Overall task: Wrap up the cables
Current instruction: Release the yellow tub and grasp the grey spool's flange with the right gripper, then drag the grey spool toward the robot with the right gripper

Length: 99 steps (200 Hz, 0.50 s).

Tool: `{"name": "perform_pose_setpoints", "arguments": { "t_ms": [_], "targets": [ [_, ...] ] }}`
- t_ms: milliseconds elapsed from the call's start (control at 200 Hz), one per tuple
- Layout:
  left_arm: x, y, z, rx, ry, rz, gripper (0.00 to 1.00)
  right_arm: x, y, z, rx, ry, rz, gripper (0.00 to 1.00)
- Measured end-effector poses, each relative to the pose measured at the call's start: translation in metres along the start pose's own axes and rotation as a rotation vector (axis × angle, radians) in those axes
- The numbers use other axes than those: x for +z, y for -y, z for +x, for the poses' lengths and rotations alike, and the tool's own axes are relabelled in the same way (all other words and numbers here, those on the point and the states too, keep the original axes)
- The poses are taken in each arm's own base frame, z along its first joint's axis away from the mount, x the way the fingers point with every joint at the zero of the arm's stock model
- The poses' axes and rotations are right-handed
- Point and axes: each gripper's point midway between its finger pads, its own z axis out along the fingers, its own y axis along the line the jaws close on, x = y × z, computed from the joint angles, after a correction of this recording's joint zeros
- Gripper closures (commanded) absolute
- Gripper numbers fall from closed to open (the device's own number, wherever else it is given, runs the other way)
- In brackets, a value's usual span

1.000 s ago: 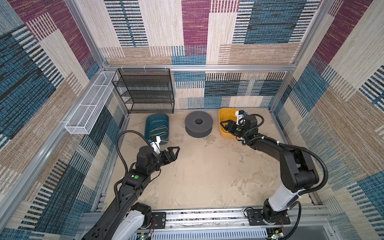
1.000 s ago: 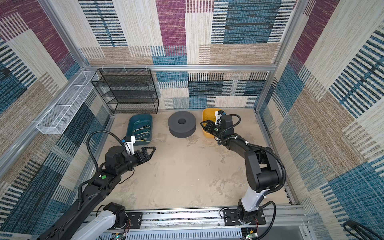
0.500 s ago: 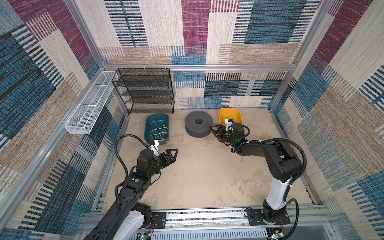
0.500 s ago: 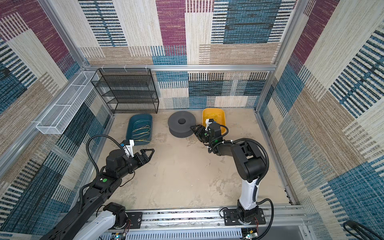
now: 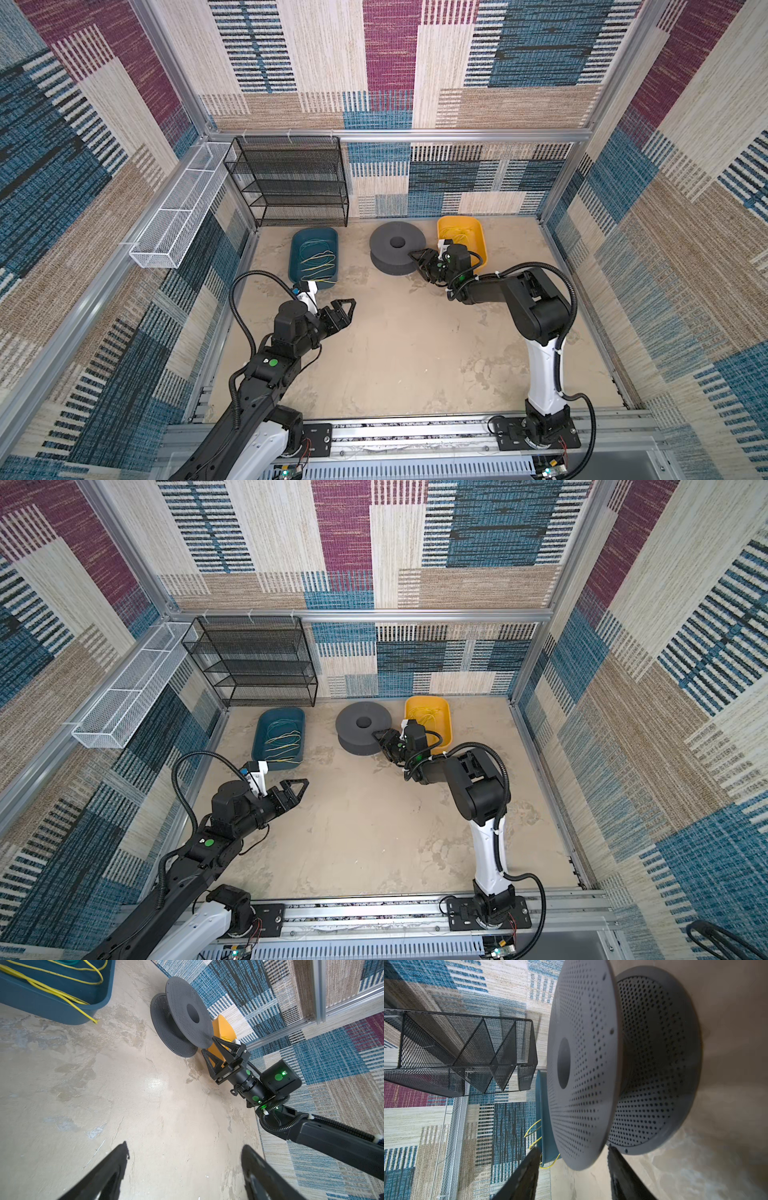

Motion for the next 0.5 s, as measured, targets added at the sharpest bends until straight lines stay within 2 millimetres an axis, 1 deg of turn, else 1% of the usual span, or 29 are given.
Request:
{"name": "perform_pose_setpoints", "arguments": {
  "t_ms": [110, 140, 205, 361, 496],
  "targets": [
    [0.001, -0.002, 0.001, 0.006, -0.003, -0.006, 0.11, 0.007, 0.008, 0.000, 0.014, 0.002, -0.004, 0.69],
    [0.001, -0.002, 0.000, 0.008, -0.002, -0.008, 0.11, 0.008, 0.009, -0.001, 0.024, 0.005, -0.010, 0.74],
    [0.001, -0.002, 0.001, 0.011, -0.003, -0.009, 0.11, 0.009, 0.007, -0.001, 0.022, 0.009, -0.029, 0.81],
    [0.003, -0.003, 0.001, 0.012, -0.007, -0.015, 0.11, 0.010, -0.003, -0.001, 0.023, 0.018, -0.084, 0.88],
    [0.004, 0.001, -0.003, 0.013, -0.004, -0.012, 0.11, 0.009, -0.016, -0.003, 0.014, 0.024, -0.149, 0.95]
  ]
}}
